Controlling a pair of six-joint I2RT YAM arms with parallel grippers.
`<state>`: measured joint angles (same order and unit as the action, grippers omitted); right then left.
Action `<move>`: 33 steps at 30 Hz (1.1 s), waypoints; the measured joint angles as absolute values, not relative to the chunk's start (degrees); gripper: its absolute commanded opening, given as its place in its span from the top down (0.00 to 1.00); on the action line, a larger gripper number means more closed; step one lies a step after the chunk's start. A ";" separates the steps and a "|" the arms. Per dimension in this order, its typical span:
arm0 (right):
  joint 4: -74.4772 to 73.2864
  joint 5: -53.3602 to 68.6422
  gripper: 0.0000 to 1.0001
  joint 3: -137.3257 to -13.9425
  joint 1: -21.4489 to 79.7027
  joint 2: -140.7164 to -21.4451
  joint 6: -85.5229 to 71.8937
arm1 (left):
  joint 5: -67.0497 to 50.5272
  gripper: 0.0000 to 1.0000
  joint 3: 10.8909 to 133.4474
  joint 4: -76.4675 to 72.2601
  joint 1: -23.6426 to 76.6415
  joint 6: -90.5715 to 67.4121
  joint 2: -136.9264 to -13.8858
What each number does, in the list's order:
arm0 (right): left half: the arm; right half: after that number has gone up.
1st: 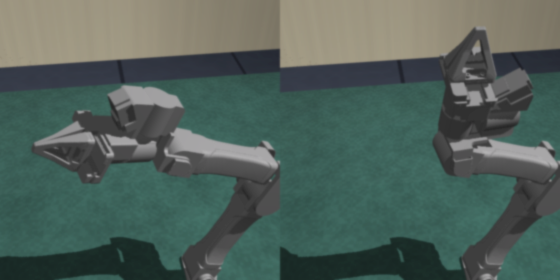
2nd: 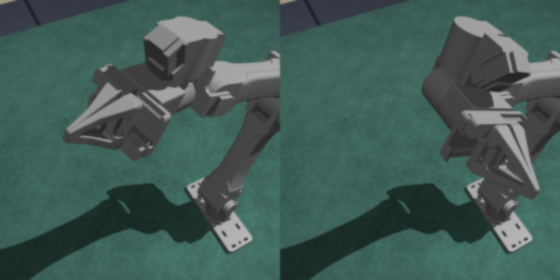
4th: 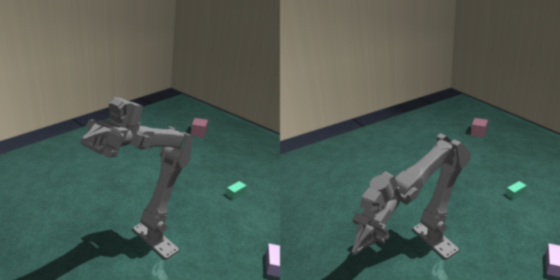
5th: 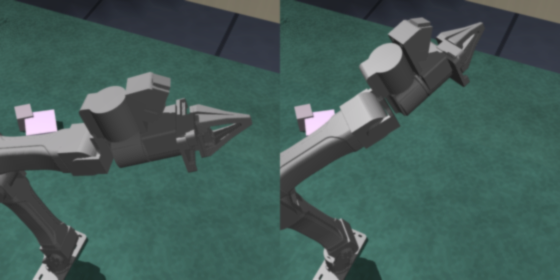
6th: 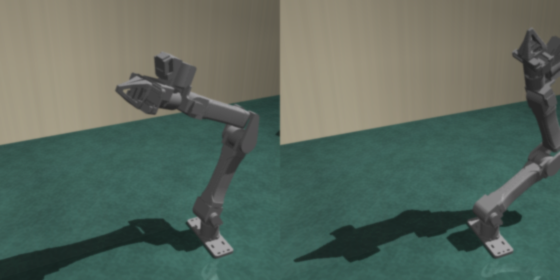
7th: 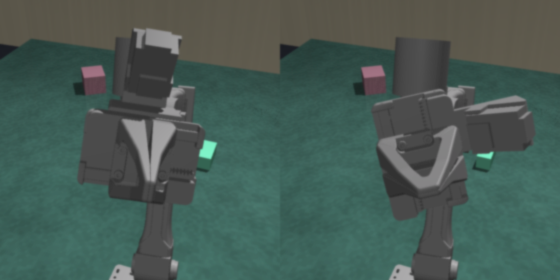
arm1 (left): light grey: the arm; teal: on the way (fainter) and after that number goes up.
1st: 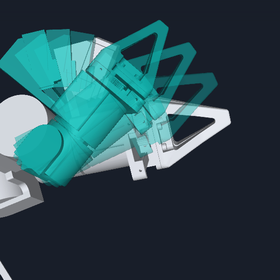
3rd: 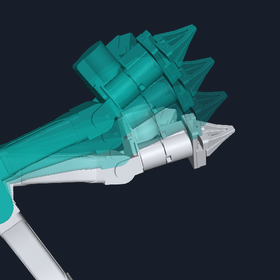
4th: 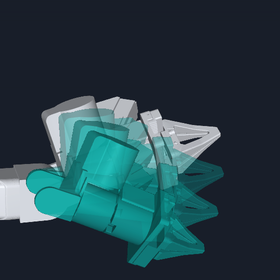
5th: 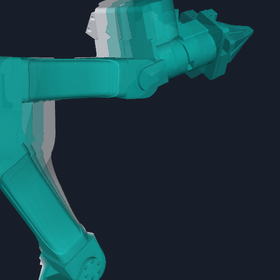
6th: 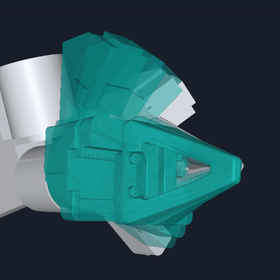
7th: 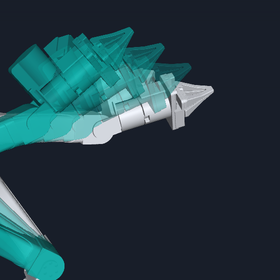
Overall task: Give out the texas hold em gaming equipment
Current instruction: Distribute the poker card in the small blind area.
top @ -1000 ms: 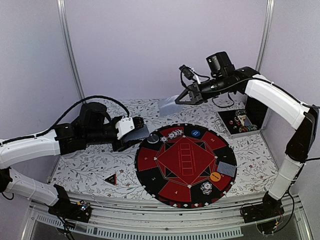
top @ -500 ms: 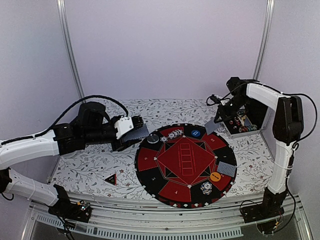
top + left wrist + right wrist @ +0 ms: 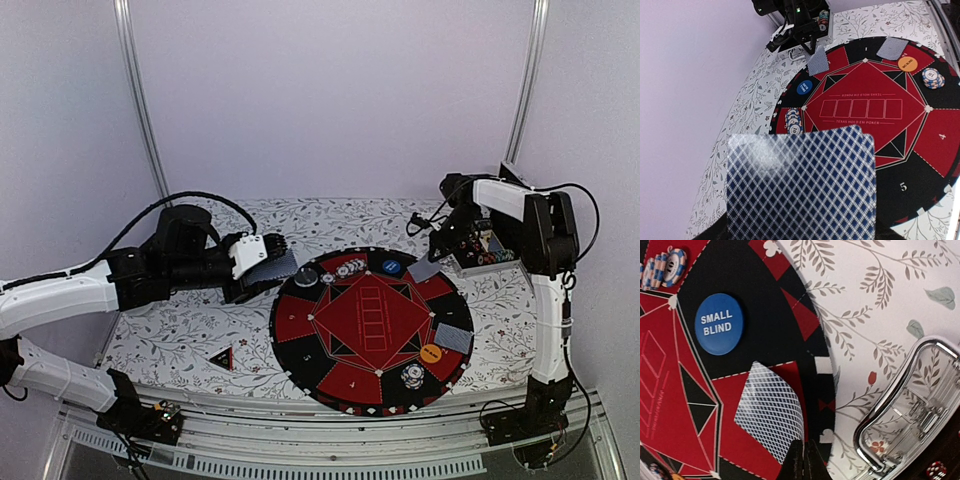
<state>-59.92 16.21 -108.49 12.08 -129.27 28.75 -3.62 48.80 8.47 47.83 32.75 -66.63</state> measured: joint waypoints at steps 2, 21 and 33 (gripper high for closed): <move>-58.43 13.39 0.98 -108.49 13.06 -129.54 31.14 | -3.64 0.36 48.80 8.45 47.83 32.73 -66.63; -45.04 -8.49 0.50 -102.35 20.99 -129.60 50.06 | -3.62 0.36 48.77 8.45 47.83 32.75 -66.63; -17.65 -22.02 0.01 -87.99 27.57 -112.16 55.07 | -3.64 0.36 48.77 8.45 47.83 32.77 -66.63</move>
<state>-17.65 -22.02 -87.99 27.57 -112.16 55.07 -3.64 48.77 8.45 47.83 32.77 -66.63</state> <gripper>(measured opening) 0.672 0.640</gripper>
